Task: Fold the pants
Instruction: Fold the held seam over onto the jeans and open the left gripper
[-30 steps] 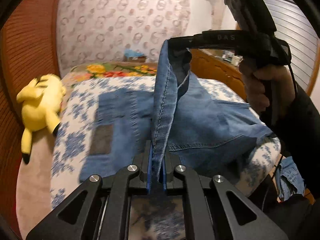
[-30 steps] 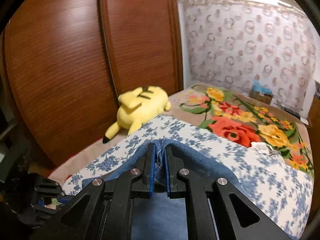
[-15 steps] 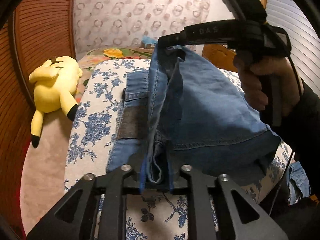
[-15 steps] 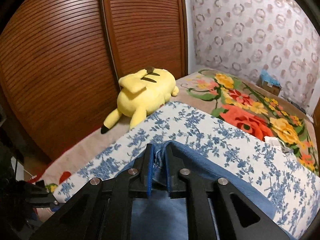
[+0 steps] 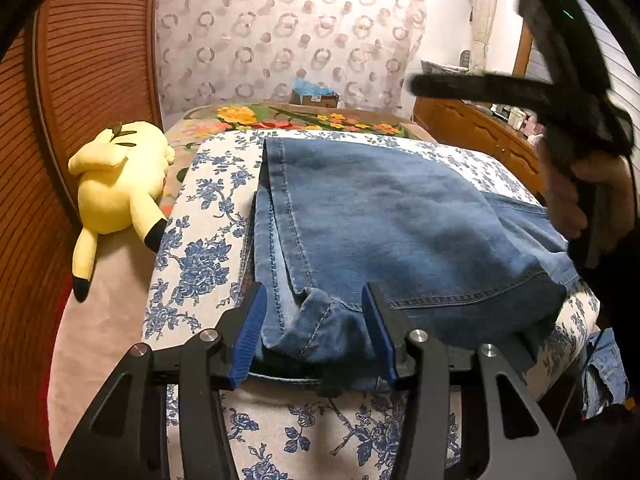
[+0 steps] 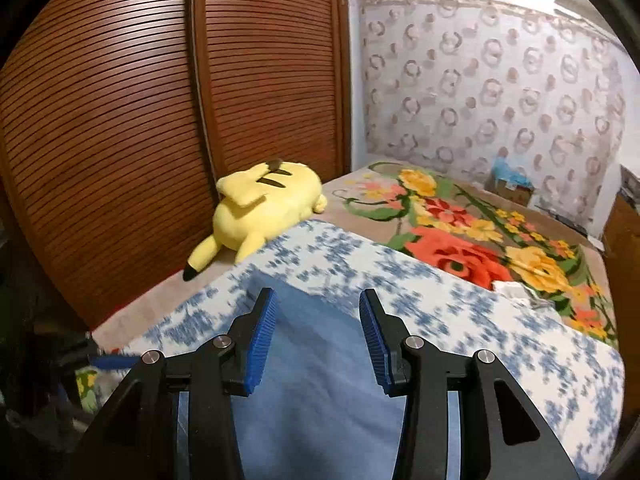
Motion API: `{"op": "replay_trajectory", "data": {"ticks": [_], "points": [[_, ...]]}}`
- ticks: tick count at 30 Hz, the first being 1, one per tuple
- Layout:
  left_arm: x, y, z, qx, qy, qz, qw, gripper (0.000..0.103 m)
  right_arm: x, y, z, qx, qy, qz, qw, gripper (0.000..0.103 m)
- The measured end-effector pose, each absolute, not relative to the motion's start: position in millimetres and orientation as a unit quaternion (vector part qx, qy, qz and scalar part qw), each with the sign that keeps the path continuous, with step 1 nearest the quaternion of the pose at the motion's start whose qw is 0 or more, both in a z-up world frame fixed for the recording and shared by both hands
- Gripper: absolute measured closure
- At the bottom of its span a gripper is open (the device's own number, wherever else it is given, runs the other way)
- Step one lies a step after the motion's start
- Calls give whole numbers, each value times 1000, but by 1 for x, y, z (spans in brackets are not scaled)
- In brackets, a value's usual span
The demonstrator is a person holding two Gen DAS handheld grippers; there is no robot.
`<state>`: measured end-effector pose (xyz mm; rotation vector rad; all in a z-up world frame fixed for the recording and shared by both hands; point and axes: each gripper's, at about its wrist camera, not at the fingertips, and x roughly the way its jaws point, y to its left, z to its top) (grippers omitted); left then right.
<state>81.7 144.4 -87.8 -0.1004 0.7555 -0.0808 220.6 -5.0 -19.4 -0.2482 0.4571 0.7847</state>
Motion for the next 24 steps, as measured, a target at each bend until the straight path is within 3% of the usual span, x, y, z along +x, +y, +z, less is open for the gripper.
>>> {"op": "replay_trajectory", "data": {"ticks": [8,17,20,21,22,24], "points": [[75,133,-83,-43,344,-49,937,52,165,-80,-38,-125,230,343,902,59],[78,133,-104,-32,379,-35,924,57,131,-123,-78,-125,263,300,908,59],[79,134,-107,-34,384,-32,922,65,126,-136,-84,-107,277,291,909,59],[80,135,-108,-36,385,-32,922,72,125,-141,-86,-100,281,290,909,59],[80,135,-109,-37,386,-34,921,84,127,-145,-86,-94,285,289,909,59],[79,134,-108,-43,385,-42,921,90,123,-150,-89,-84,294,284,909,59]]}}
